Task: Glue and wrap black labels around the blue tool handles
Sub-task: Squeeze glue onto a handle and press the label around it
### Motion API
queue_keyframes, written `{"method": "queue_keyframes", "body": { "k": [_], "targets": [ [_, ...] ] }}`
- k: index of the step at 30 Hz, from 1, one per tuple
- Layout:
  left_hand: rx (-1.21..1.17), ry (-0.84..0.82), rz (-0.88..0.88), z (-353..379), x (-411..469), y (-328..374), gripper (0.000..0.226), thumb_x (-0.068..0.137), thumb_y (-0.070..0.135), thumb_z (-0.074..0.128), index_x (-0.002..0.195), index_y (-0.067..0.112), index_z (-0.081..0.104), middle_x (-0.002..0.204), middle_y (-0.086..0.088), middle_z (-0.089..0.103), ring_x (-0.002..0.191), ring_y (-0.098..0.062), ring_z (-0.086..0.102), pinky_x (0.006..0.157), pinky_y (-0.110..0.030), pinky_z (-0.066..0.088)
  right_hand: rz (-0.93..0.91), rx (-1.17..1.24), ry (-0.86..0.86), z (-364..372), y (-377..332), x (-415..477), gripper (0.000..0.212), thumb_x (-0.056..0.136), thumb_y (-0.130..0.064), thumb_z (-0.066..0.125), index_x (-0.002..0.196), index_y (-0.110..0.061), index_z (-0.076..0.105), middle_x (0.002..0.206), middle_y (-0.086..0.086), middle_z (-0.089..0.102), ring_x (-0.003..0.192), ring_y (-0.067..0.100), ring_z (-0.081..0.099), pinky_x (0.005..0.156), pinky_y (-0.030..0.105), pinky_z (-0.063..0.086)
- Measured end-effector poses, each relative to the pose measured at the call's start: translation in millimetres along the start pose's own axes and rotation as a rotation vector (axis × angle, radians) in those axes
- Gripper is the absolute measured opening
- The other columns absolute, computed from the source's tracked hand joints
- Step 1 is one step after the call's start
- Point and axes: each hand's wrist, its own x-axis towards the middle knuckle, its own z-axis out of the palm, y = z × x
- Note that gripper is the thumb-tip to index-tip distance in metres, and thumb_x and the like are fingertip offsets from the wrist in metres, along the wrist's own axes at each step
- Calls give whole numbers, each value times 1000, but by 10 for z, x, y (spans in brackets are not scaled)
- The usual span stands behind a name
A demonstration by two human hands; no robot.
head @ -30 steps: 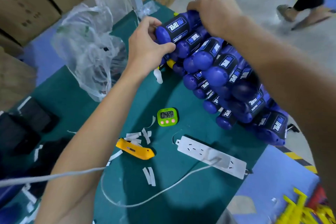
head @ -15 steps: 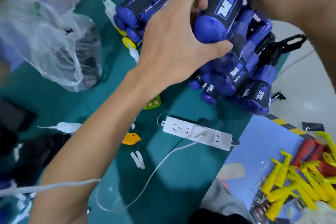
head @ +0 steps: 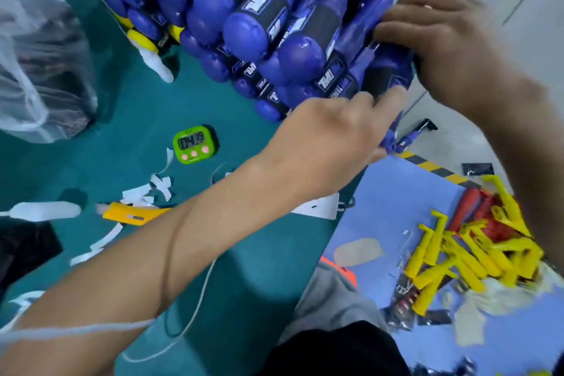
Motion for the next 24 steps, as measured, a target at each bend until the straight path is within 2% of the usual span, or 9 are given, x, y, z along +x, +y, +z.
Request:
{"method": "queue_keyframes", "body": {
  "k": [5,7,10,14,16,19,22,24],
  "targets": [
    [-29,-98,-16,112,10,-106,43,76,23,90,105,1,67,77,-12,63,60,-36,63,52,-35,30,79,-15,-37,219,10,-69,29,107,-12,46,124,-8,68,126,11,70,125,37,58,106,49,45],
    [-49,-99,-32,104,15,-137,41,76,22,90,104,3,66,79,-12,64,62,-37,63,52,-36,30,93,16,-61,245,-13,-83,34,104,-13,43,126,-7,68,129,11,70,127,37,57,105,52,46],
    [-22,-88,-92,118,-6,-182,35,86,27,80,112,11,63,90,-7,65,75,-36,65,57,-38,30,124,63,-64,297,-44,-67,38,97,-11,46,129,-5,66,131,12,69,127,38,57,105,53,46],
    [21,-65,-165,149,-108,-235,29,95,34,64,120,20,60,106,0,66,91,-27,67,61,-42,42,257,153,-40,334,-44,-67,58,79,11,54,135,2,62,137,17,65,127,40,55,114,42,40],
    [-56,-23,-191,117,-182,-261,25,95,29,64,117,18,65,107,2,69,90,-26,68,64,-47,49,359,188,-32,320,-105,-59,64,75,13,53,137,1,62,142,16,62,130,41,54,116,38,36],
    [-230,107,-271,4,-356,-336,18,91,22,69,108,18,72,97,7,72,81,-25,68,65,-45,54,450,243,83,234,-316,-112,59,79,3,44,134,-3,65,143,11,62,130,37,56,113,33,39],
    [-495,185,-386,-161,-591,-445,12,90,13,73,101,17,76,92,10,72,75,-18,67,74,-36,58,485,281,229,69,-710,-136,51,81,8,51,124,-9,73,133,0,69,123,25,64,109,22,43],
    [-634,239,-487,-257,-783,-525,11,89,11,75,96,20,78,89,16,72,68,-17,68,71,-24,56,452,382,278,58,-1021,-59,41,86,5,56,118,-11,76,124,-10,68,116,18,67,105,16,43]
  ]
}}
